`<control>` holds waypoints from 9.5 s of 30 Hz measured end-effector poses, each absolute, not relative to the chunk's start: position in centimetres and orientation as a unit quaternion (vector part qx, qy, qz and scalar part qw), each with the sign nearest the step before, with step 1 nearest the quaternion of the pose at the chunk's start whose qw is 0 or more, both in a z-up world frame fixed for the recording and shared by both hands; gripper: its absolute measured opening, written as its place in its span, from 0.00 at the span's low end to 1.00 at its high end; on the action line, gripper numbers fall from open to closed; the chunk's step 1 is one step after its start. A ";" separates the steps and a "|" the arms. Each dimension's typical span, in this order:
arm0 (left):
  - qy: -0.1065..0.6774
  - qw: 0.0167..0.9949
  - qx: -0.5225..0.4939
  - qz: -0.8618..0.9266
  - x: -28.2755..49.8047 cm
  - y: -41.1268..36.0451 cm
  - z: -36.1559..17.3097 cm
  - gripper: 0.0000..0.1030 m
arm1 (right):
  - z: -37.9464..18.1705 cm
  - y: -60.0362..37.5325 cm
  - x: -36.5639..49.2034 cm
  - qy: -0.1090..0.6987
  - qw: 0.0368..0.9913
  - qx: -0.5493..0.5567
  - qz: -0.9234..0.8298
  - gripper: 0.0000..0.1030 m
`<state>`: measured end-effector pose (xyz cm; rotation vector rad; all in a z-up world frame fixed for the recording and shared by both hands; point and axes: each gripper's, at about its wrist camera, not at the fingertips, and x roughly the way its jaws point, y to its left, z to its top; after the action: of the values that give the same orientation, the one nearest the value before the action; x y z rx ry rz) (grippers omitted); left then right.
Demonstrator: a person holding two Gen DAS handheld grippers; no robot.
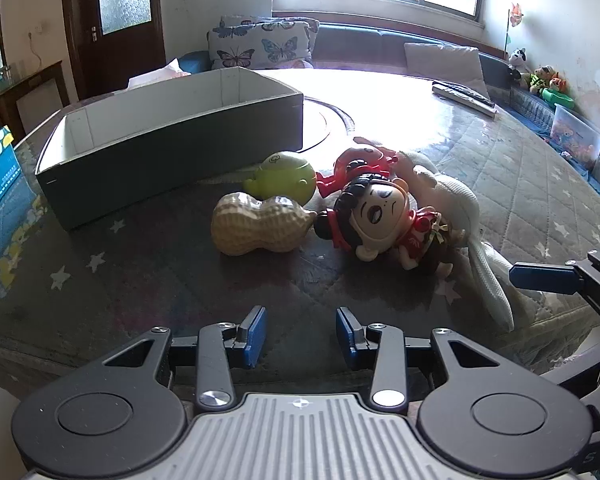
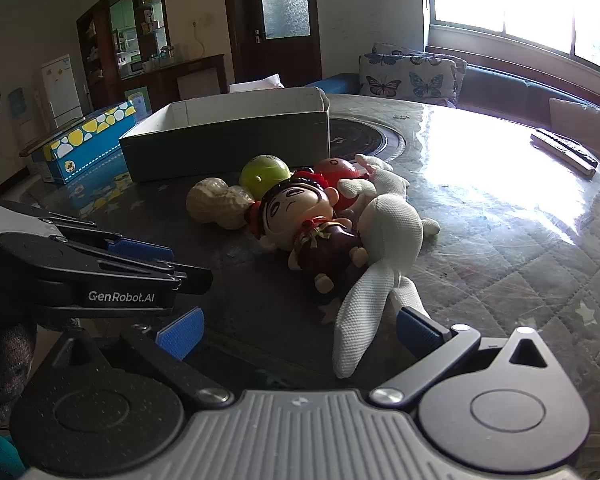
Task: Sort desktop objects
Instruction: 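Move both tools toward the white plush rabbit on the toy pile, then close the left and right tools together on the white plush rabbit, then lift the rabbit with both tools into the gray box and open them, then move both tools back to the black-haired doll figure, then close the left and right tools on the black-haired doll figure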
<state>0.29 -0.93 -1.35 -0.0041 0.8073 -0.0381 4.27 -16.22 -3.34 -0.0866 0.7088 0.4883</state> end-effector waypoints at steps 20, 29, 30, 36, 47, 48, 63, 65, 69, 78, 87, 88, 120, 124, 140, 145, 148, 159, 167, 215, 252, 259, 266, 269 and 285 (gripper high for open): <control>0.394 0.918 -0.005 -0.046 1.2 -1.6 -1.0 0.40 | -3.3 -16.8 4.8 0.344 0.909 -0.033 0.232 1.00; 0.400 0.915 -0.004 -0.053 1.7 -1.8 -1.1 0.40 | -3.3 -17.1 5.2 0.346 0.910 -0.028 0.226 1.00; 0.400 0.915 -0.004 -0.053 1.8 -1.9 -1.2 0.40 | -3.3 -17.1 5.2 0.346 0.910 -0.028 0.225 1.00; 0.403 0.913 -0.004 -0.054 1.9 -1.8 -1.3 0.40 | -3.3 -17.4 5.3 0.346 0.912 -0.029 0.219 1.00; 0.405 0.913 -0.008 -0.056 2.4 -1.6 -1.2 0.40 | -2.8 -18.0 5.6 0.337 0.916 -0.024 0.216 0.97; 0.405 0.912 -0.008 -0.057 2.4 -1.5 -1.1 0.40 | -2.8 -18.0 5.6 0.337 0.916 -0.024 0.216 0.97; 0.392 0.916 -0.023 -0.085 3.5 -0.6 0.6 0.39 | -1.2 -18.6 6.6 0.318 0.921 -0.015 0.225 0.94; 0.387 0.917 -0.024 -0.089 3.8 -0.5 1.1 0.39 | -1.0 -18.7 6.9 0.317 0.923 -0.014 0.220 0.92; 0.385 0.916 -0.036 -0.106 4.9 -0.6 1.9 0.38 | -0.7 -19.4 7.8 0.316 0.925 0.001 0.211 0.90; 0.390 0.903 -0.061 -0.171 9.1 -3.1 3.3 0.38 | -1.1 -21.0 10.6 0.329 0.924 0.046 0.188 0.78; 0.424 0.877 -0.110 -0.197 13.3 -4.6 2.4 0.37 | -2.6 -21.9 13.0 0.352 0.913 0.079 0.189 0.59; 0.429 0.874 -0.114 -0.198 13.7 -4.7 2.1 0.37 | -2.7 -21.9 13.1 0.354 0.912 0.079 0.191 0.59; 0.485 0.837 -0.140 -0.213 16.5 -7.0 0.1 0.38 | -3.8 -23.1 13.9 0.357 0.906 0.099 0.205 0.43; 0.486 0.837 -0.136 -0.211 16.7 -7.2 0.0 0.38 | -4.0 -23.4 14.1 0.359 0.903 0.106 0.209 0.43; 0.468 0.831 -0.170 -0.246 16.2 -6.1 0.7 0.33 | -2.9 -22.5 13.2 0.351 0.911 0.077 0.200 0.39; 0.421 0.855 -0.190 -0.236 15.7 -2.9 3.5 0.33 | -0.3 -20.1 13.8 0.316 0.920 0.037 0.229 0.39; 0.388 0.872 -0.206 -0.215 15.6 -0.1 5.2 0.33 | 1.6 -17.3 15.1 0.290 0.921 0.006 0.262 0.39; 0.318 0.900 -0.267 -0.133 19.5 10.3 7.4 0.33 | 5.0 -6.2 22.8 0.252 0.898 -0.085 0.352 0.39; 0.309 0.902 -0.281 -0.105 24.5 14.4 6.0 0.33 | 4.0 -0.6 28.9 0.269 0.886 -0.112 0.362 0.39; 0.287 0.943 -0.137 -0.100 13.6 9.1 5.8 0.35 | 2.5 -7.6 19.0 0.281 0.892 -0.111 0.336 0.74; 0.381 0.888 -0.126 -0.223 10.0 1.8 -0.2 0.36 | -3.5 -11.7 12.9 0.350 0.871 -0.096 0.332 0.65; 0.382 0.887 -0.130 -0.225 10.1 1.7 -0.2 0.37 | -3.6 -11.6 12.5 0.352 0.869 -0.105 0.333 0.63; 0.380 0.887 -0.143 -0.221 9.0 2.1 0.1 0.37 | -3.6 -11.4 12.1 0.349 0.871 -0.108 0.328 0.62; 0.378 0.887 -0.144 -0.224 8.6 2.0 0.2 0.37 | -3.6 -11.5 12.1 0.349 0.873 -0.101 0.326 0.62; 0.388 0.867 -0.218 -0.224 6.8 2.4 -1.2 0.37 | -3.9 -13.4 12.2 0.354 0.884 -0.037 0.304 0.62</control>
<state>6.80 2.45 -1.21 -0.4563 0.8116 -0.4699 12.17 -13.38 -3.86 -0.0768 0.7370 0.6318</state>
